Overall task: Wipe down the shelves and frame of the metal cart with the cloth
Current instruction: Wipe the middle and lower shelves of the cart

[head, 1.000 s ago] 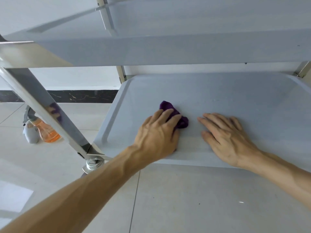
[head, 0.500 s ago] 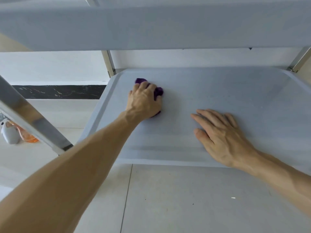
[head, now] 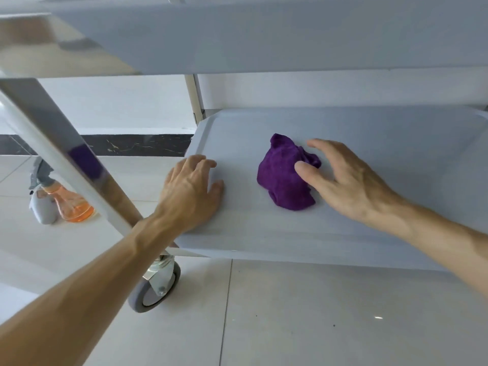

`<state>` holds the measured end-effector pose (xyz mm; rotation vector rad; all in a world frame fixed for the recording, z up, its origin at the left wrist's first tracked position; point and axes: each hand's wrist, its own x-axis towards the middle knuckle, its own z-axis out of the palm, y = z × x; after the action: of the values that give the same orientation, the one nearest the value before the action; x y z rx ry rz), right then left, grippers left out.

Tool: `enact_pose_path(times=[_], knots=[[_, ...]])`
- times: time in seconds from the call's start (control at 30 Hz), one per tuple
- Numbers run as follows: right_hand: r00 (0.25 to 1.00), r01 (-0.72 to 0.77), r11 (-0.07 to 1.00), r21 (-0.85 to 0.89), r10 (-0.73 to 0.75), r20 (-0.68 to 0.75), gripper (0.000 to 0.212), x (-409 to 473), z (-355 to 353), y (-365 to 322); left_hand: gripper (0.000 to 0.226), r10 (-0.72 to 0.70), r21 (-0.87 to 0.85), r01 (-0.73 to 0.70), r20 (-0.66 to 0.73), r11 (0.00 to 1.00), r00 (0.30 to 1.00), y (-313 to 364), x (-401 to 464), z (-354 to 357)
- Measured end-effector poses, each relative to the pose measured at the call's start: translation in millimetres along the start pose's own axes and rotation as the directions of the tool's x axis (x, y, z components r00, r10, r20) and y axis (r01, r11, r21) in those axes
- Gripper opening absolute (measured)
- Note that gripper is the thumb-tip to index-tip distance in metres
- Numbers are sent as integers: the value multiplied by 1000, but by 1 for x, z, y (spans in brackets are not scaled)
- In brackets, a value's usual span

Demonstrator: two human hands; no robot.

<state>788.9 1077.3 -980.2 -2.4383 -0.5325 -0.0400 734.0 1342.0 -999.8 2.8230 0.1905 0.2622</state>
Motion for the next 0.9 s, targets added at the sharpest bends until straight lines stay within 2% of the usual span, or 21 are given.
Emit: enact_pose_path(times=[0.07, 0.2, 0.43, 0.5, 0.6, 0.7, 0.77, 0.9], knots=[[998, -34, 998, 46, 32, 52, 58, 19, 24, -20, 42, 41, 34, -42, 7, 999, 999, -2, -5, 2], [998, -46, 997, -63, 48, 30, 59, 54, 67, -41, 42, 75, 74, -74, -22, 995, 997, -3, -8, 8], [997, -54, 998, 15, 53, 65, 54, 137, 86, -62, 41, 95, 65, -91, -58, 994, 994, -8, -9, 12], [997, 42, 999, 3, -42, 68, 52, 150, 104, -76, 39, 108, 67, -103, -76, 992, 991, -8, -8, 13], [959, 273, 953, -131, -260, 109, 50, 157, 127, -89, 43, 121, 78, -115, -78, 990, 990, -10, -8, 16], [948, 315, 921, -227, -294, 123, 48, 170, 120, -75, 44, 99, 85, -93, -75, 992, 992, -11, -6, 17], [968, 250, 921, -299, -246, 53, 49, 179, 106, -52, 43, 85, 91, -78, -69, 993, 994, -12, -6, 18], [989, -51, 948, -314, 4, -148, 48, 199, 68, 9, 46, 89, 118, -83, -46, 990, 995, -9, -8, 17]])
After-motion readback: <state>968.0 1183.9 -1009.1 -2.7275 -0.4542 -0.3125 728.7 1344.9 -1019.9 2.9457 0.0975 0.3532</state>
